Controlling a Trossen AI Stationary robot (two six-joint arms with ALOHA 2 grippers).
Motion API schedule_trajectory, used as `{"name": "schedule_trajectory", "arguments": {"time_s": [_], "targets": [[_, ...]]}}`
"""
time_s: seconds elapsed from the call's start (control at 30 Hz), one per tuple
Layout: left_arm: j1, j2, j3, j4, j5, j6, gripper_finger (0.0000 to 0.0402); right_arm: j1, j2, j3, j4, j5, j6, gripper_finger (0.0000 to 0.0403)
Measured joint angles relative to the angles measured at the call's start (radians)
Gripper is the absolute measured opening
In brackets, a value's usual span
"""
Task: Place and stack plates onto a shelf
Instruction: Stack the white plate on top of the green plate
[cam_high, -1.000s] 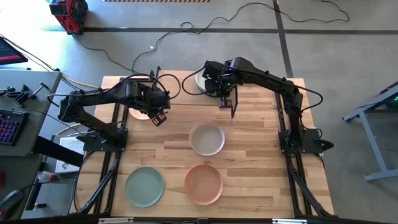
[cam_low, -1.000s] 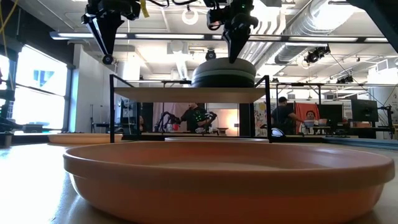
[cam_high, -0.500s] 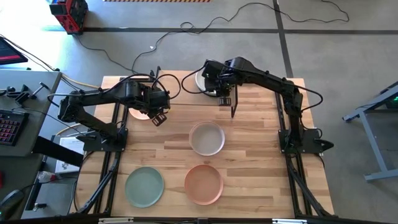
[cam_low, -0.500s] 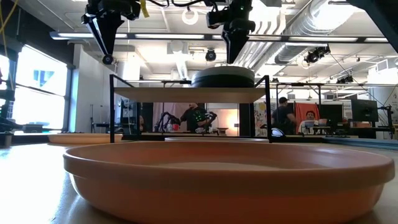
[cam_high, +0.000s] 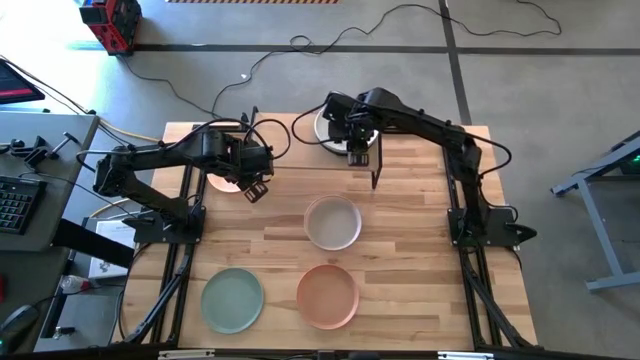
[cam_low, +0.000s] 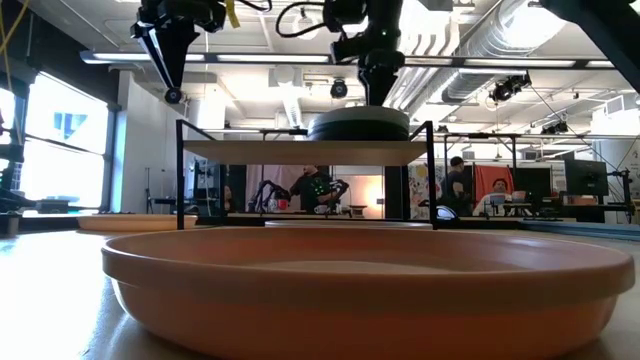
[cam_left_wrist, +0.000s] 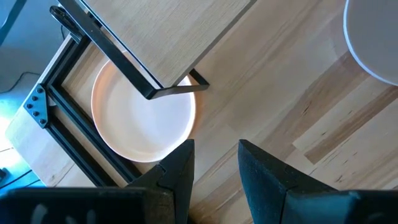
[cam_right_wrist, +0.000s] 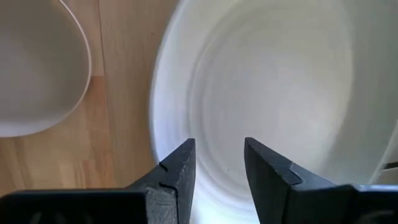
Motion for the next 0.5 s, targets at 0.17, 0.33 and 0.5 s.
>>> {"name": "schedule_trajectory", "arguments": {"time_s": [0.17, 0.33, 0.5], "targets": [[0.0, 0.0, 0.0, 0.001, 0.0, 0.0, 0.0113, -0.001, 0.017, 0.0, 0.007, -0.011, -0.005, 0.0114], [-0.002, 0.0, 0.0, 0.002, 0.0, 0.0, 0.0113, -0.001, 0.029, 0.0, 0.026, -0.011, -0.005, 0.0114], [-0.002, 0.0, 0.0, 0.004, 0.0, 0.0, 0.0113, -0.005, 0.035, 0.0, 0.059, -0.011, 0.001, 0.0114]]}}
